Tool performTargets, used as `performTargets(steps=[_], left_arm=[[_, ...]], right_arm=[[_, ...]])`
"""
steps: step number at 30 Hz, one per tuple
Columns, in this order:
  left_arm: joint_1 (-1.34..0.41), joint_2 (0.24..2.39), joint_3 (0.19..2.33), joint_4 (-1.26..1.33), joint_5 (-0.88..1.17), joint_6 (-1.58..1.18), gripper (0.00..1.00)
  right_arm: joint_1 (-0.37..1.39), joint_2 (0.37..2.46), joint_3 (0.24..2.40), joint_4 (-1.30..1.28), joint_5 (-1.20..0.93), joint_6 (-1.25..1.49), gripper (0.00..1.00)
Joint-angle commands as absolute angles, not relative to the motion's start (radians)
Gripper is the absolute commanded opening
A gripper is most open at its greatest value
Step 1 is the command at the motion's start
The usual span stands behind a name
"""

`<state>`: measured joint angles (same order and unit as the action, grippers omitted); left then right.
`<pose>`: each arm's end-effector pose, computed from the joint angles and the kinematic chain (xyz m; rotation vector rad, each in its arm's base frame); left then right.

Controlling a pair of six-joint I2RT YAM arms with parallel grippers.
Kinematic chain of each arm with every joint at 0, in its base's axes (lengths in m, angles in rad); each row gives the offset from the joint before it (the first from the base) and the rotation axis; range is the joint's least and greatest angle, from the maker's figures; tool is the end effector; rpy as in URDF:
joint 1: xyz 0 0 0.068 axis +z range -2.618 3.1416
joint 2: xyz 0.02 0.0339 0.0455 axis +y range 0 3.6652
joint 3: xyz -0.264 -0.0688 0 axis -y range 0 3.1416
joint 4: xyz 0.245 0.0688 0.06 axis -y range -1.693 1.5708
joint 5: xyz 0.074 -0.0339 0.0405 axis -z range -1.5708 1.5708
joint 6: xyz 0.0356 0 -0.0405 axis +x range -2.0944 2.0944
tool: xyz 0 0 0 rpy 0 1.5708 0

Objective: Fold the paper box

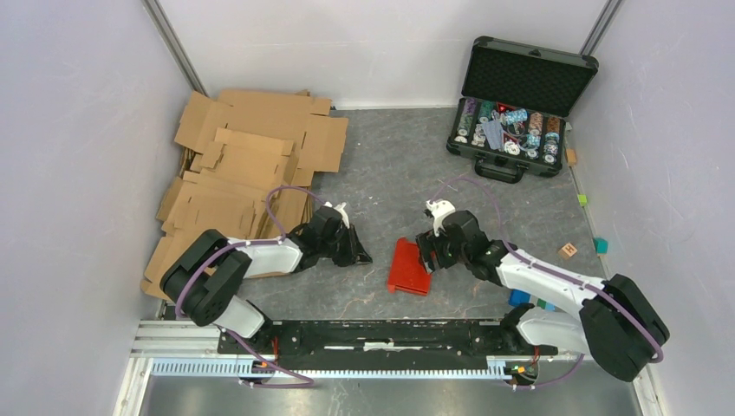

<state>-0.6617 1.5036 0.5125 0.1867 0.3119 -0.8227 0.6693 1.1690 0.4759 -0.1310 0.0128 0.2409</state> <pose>0.1996 -0.1693 0.1271 -0.0447 2.6012 -1.0083 0.1713 0.1349 0.1657 -0.5116 2.3807 0.4053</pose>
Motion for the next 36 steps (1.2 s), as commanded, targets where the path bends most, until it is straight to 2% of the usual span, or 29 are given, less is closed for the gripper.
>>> performTargets(steps=[1, 4, 6, 9, 14, 20, 24, 29, 36], left_arm=[[-0.673, 1.512, 0.552, 0.19, 0.296, -0.787, 0.19], [-0.678, 1.517, 0.553, 0.19, 0.295, -0.787, 0.19], [-0.681, 1.516, 0.555, 0.189, 0.295, -0.787, 0.19], [-0.686, 1.517, 0.555, 0.189, 0.295, -0.787, 0.19], [-0.692, 1.516, 0.557, 0.19, 0.295, -0.788, 0.19], [-0.699, 1.516, 0.559, 0.19, 0.296, -0.788, 0.19], [-0.7, 1.512, 0.555, 0.192, 0.296, -0.792, 0.19], [-0.7, 1.462, 0.491, 0.26, 0.271, -0.845, 0.18], [-0.7, 1.452, 0.445, 0.296, 0.264, -0.882, 0.18]], right_arm=[[0.666, 1.104, 0.42, -0.142, 0.038, 0.251, 0.82], [0.663, 1.074, 0.402, -0.129, 0.007, 0.259, 0.74], [0.658, 1.066, 0.395, -0.127, 0.003, 0.266, 0.65], [0.65, 1.047, 0.375, -0.103, -0.064, 0.289, 0.47], [0.646, 1.051, 0.352, -0.08, -0.123, 0.335, 0.27], [0.645, 1.037, 0.283, -0.048, -0.12, 0.37, 0.26], [0.644, 1.061, 0.259, 0.006, -0.144, 0.389, 0.22], [0.618, 1.105, 0.224, 0.151, -0.148, 0.431, 0.1], [0.561, 1.231, 0.206, 0.365, -0.25, 0.507, 0.07]])
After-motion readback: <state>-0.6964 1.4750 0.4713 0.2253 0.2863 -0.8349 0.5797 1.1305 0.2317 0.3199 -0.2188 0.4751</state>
